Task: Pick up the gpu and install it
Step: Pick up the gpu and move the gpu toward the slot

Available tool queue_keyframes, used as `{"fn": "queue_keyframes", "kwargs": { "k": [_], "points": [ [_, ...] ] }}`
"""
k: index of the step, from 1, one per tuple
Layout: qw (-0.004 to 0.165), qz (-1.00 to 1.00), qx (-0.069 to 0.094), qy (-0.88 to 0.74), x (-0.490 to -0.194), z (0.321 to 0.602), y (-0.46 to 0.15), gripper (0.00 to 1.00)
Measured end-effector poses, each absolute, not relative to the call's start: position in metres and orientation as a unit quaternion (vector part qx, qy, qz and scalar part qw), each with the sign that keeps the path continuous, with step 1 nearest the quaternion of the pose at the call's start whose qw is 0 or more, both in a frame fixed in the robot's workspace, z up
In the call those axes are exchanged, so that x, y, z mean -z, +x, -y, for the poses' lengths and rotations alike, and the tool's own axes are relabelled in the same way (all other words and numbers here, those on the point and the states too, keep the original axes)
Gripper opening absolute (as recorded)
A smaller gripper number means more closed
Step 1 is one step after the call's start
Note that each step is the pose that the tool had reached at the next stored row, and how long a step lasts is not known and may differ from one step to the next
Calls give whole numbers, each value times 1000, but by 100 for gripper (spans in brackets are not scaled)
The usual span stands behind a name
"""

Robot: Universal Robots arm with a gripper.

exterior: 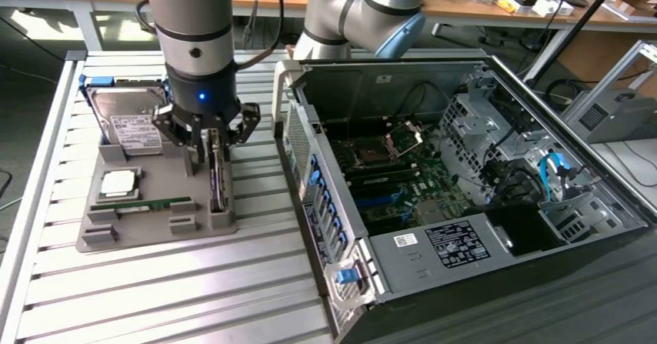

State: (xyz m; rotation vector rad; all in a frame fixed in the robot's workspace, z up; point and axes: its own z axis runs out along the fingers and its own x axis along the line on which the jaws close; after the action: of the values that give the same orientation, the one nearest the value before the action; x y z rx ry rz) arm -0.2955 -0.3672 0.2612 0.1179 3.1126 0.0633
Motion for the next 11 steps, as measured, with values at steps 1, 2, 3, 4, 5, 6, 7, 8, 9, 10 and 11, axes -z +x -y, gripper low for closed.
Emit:
{"fn": "queue_keyframes", "kwargs": {
  "k": [1, 2, 3, 4, 5, 6, 7, 8, 9, 10, 11],
  "points": [
    [13, -999, -20, 38, -261, 367, -295, 42],
    [13, -999, -20, 38, -261, 367, -295, 42],
    [13, -999, -20, 38, -260, 367, -295, 42],
    [13, -999, -20, 38, -260, 367, -295, 42],
    [13, -999, -20, 38, -260, 367, -295, 42],
    [13, -999, -20, 38, -259, 367, -295, 42],
    [13, -999, -20, 38, -259, 367, -295, 42],
    [13, -999, -20, 38, -259, 367, -295, 42],
    [13, -999, -20, 38, -258, 367, -295, 42],
    [13, -999, -20, 38, -258, 367, -295, 42],
    [13, -999, -20, 38, -257, 367, -295, 42]
  ]
}}
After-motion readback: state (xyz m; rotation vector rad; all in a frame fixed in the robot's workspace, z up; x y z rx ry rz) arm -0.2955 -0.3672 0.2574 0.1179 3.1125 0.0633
